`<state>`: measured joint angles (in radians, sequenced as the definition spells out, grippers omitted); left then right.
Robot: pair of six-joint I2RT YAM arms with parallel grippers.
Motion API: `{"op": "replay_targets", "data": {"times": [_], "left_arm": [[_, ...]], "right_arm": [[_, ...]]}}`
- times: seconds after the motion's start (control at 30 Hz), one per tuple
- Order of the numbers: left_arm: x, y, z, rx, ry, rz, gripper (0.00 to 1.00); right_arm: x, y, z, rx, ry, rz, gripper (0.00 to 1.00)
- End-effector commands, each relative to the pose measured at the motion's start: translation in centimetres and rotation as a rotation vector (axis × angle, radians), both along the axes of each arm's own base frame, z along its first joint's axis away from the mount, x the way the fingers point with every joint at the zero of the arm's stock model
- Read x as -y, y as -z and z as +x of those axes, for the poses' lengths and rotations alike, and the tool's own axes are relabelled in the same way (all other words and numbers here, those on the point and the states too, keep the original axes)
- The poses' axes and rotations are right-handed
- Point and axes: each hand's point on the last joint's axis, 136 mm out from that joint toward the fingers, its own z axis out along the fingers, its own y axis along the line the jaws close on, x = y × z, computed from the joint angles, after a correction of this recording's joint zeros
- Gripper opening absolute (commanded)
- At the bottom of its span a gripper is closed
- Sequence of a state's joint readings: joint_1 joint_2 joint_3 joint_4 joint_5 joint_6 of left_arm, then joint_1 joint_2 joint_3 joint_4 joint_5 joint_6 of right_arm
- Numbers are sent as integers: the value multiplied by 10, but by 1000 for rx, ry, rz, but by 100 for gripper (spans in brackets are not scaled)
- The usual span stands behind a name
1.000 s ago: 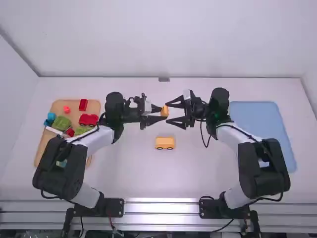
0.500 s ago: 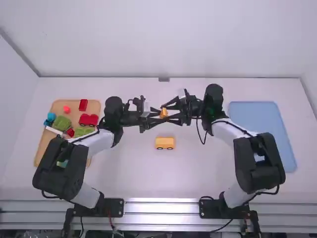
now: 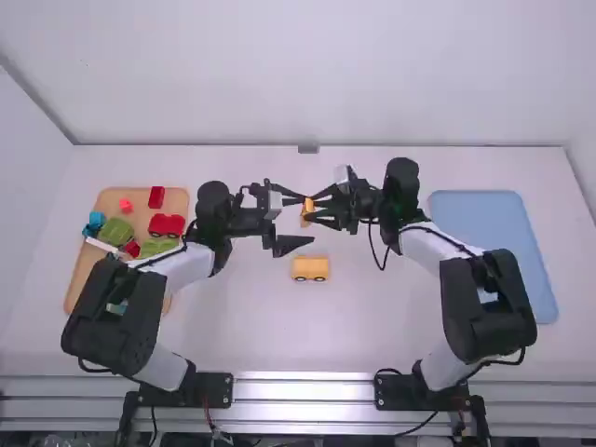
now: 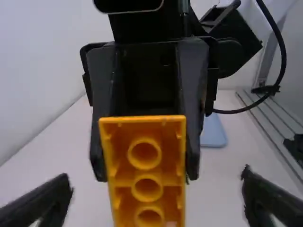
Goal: Assemble lego blocks to make yellow taxi
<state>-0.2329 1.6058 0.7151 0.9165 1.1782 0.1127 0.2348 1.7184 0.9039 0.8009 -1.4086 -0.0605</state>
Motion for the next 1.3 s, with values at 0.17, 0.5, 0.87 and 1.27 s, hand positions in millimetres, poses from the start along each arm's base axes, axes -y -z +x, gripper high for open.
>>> {"op": "replay_targets", "data": {"times": [0.17, 0.5, 0.87, 1.27], "left_arm": [[0, 11, -7, -8, 13, 40, 99], [-4, 48, -19, 21, 50, 145, 99], [-52, 38, 49, -127, -334, 127, 99], [-189, 16, 41, -283, -927, 301, 99]], "right_arm": [[34, -3, 58, -81, 335, -52, 8], [96, 87, 47, -226, 888, -726, 8], [75, 108, 15, -196, 764, -877, 2], [-24, 106, 27, -93, 395, -920, 0]]}}
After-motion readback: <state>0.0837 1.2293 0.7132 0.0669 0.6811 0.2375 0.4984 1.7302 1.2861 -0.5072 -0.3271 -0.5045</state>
